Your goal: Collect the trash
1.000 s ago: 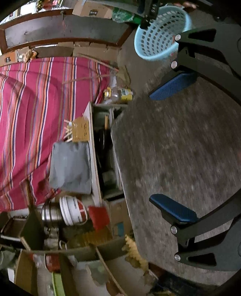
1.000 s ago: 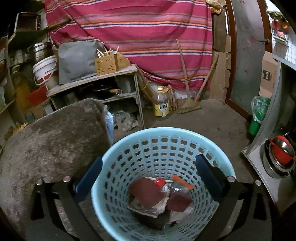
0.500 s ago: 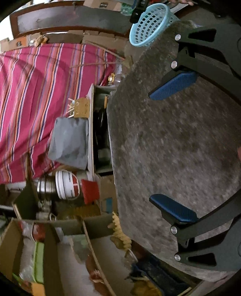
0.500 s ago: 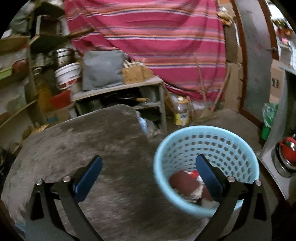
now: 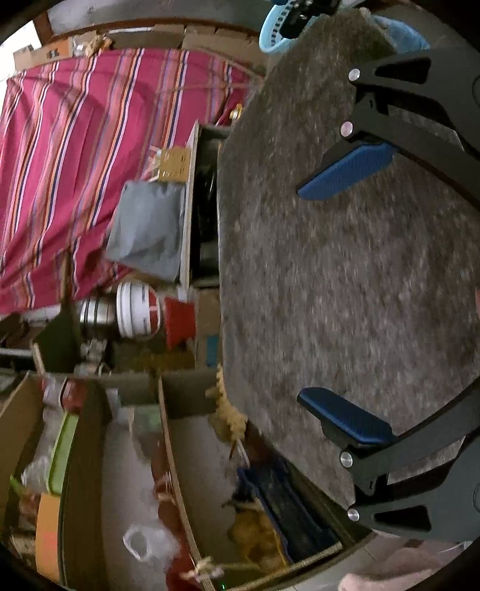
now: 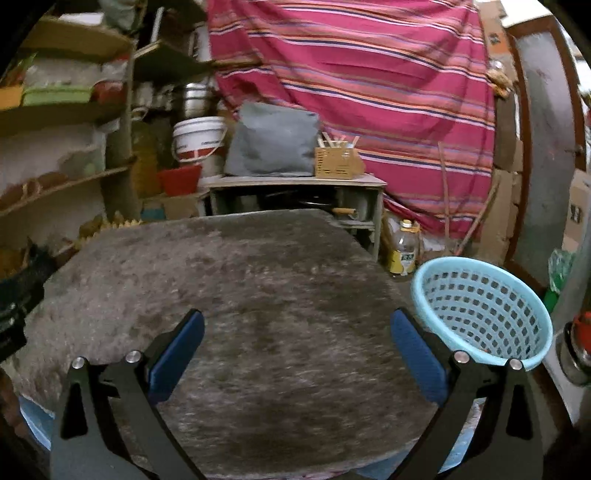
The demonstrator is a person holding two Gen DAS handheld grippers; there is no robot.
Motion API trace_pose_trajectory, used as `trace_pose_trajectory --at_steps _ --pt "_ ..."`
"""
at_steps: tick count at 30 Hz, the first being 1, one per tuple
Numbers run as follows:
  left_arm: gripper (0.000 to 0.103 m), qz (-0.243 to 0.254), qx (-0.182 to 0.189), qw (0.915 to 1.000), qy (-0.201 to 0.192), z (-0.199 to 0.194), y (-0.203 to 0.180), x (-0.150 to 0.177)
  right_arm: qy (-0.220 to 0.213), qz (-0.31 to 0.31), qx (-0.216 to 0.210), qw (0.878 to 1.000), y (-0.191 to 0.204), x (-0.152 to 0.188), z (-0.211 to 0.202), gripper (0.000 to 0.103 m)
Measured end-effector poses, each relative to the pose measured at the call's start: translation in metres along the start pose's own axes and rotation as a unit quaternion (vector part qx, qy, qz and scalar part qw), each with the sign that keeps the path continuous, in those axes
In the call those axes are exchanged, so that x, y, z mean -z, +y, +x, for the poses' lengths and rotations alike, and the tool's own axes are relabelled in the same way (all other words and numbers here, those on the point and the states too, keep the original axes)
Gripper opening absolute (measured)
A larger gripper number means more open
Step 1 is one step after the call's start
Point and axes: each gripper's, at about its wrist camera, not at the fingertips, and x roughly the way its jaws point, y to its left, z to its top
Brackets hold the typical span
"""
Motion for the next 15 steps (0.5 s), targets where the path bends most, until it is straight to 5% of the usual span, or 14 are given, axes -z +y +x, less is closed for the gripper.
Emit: trace_pose_trajectory --at_steps 15 --pt "0.098 0.025 -0.010 0.9996 -0.003 0.007 -0.008 0.011 -0.012 -0.015 -0.011 1.000 0.031 0.005 0.004 0.099"
